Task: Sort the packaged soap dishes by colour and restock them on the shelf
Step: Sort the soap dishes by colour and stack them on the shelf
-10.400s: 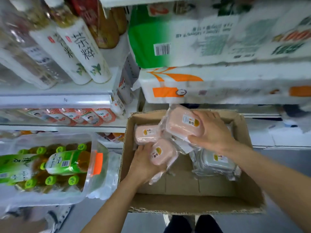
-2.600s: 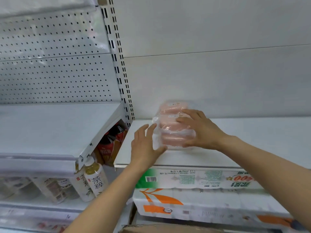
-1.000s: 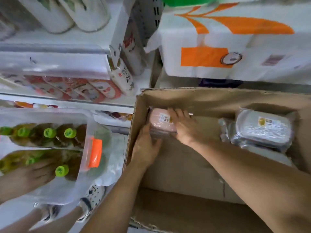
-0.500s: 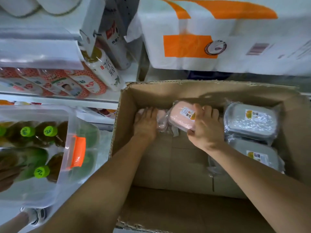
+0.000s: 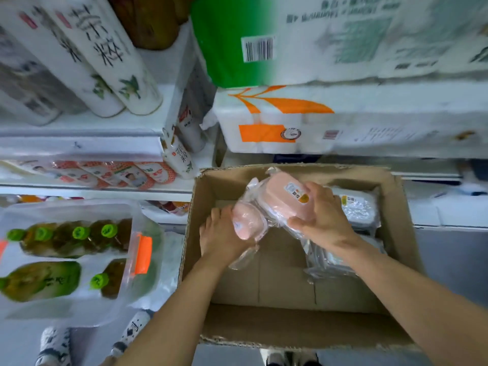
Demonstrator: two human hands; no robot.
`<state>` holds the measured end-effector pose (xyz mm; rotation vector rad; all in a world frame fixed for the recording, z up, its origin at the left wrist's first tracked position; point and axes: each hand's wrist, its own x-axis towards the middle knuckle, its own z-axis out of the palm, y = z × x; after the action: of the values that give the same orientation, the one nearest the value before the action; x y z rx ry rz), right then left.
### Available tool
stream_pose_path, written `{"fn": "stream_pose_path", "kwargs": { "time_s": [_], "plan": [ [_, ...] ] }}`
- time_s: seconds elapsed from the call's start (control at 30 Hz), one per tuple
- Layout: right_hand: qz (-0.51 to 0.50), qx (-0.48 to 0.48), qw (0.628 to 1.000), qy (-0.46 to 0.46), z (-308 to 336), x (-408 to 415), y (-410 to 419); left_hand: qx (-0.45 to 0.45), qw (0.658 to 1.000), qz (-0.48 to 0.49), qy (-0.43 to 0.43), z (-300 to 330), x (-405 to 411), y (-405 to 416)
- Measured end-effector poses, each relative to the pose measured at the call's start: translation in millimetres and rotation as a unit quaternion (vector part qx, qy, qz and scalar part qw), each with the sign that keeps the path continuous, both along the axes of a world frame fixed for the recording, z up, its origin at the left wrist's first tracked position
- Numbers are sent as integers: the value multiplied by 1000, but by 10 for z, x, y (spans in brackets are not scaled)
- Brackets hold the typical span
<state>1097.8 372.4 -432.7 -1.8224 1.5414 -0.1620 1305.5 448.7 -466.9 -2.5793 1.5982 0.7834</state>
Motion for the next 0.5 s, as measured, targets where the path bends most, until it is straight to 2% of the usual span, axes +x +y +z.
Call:
{"fn": "stream_pose_path", "kwargs": {
  "time_s": [0.1, 0.3, 0.4, 0.5],
  "plan": [
    [-14, -15, 997, -68, 525, -113, 19, -57, 998, 17, 23, 601, -9, 49],
    [-44, -33, 983, -175, 1735, -315, -17, -175, 984, -7, 32, 1860, -72, 43],
    [-26, -60, 977, -203, 2306, -380, -44, -187, 981, -51, 27, 2449, -39, -9],
    [-2, -109, 976, -189, 2810, -413, -91, -219, 972, -80, 17, 2942, 37, -88]
  ]
}}
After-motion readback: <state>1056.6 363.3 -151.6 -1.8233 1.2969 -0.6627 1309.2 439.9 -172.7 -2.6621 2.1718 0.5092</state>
